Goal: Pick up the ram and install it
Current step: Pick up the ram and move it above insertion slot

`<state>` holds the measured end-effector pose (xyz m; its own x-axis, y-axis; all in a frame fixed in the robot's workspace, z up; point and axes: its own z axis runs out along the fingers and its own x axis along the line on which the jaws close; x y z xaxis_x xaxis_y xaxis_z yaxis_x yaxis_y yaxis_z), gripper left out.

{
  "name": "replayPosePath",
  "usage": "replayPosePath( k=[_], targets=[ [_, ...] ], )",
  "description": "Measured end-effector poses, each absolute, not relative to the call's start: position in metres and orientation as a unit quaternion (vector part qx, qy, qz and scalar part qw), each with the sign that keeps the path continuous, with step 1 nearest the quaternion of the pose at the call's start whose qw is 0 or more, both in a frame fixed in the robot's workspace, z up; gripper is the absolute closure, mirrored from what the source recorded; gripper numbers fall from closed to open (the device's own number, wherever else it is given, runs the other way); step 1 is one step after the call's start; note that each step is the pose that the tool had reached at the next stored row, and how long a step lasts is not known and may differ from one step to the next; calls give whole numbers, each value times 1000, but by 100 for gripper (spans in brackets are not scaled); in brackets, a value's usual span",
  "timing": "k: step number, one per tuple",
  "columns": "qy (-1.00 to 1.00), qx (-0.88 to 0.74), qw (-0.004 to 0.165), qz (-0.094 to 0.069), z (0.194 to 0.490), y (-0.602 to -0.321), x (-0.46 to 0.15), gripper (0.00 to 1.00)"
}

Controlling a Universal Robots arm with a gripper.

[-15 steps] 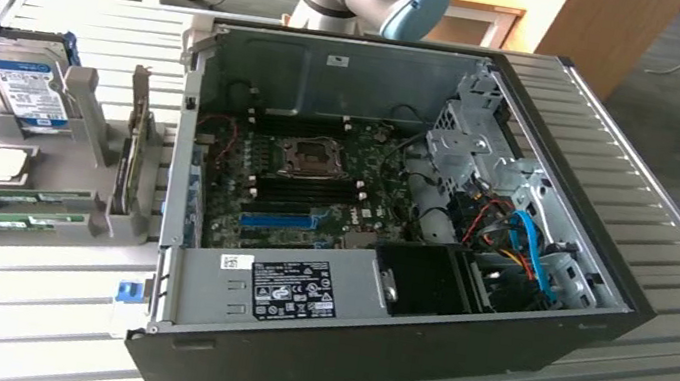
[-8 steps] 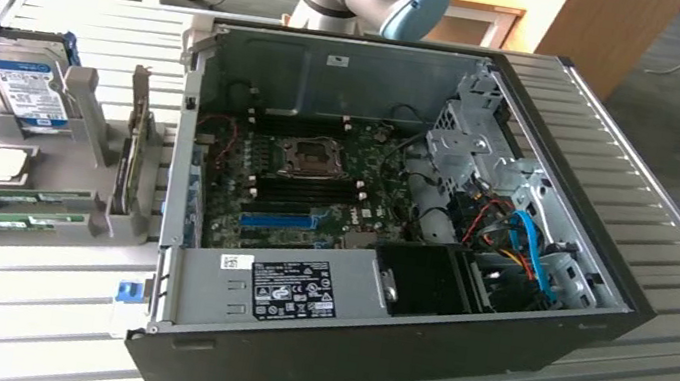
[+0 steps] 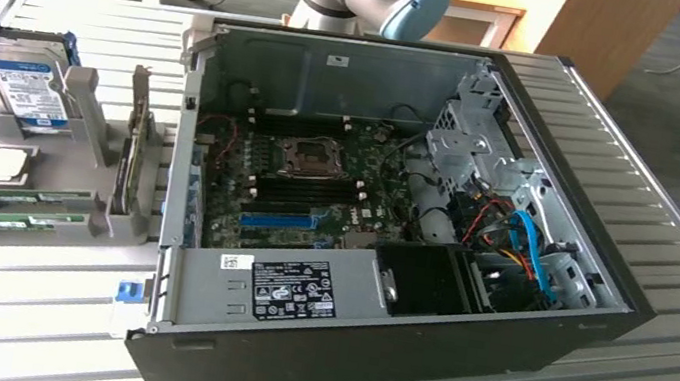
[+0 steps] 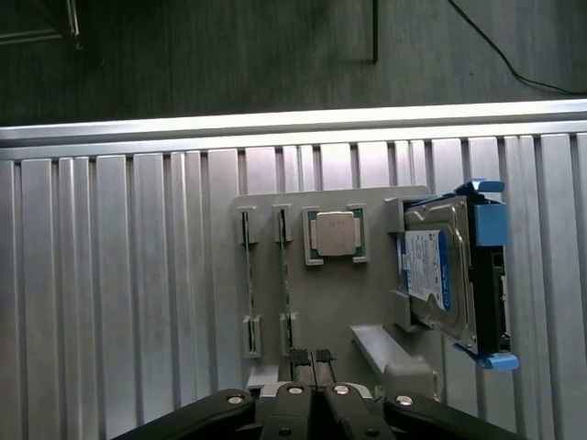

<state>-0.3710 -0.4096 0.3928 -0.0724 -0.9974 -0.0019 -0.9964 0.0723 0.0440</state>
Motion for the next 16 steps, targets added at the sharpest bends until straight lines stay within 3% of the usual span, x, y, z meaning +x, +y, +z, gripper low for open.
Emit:
replayPosePath(
  k=[16],
  targets=[
    [-711,702,15,-16,393,-410,-371,89]
  ],
)
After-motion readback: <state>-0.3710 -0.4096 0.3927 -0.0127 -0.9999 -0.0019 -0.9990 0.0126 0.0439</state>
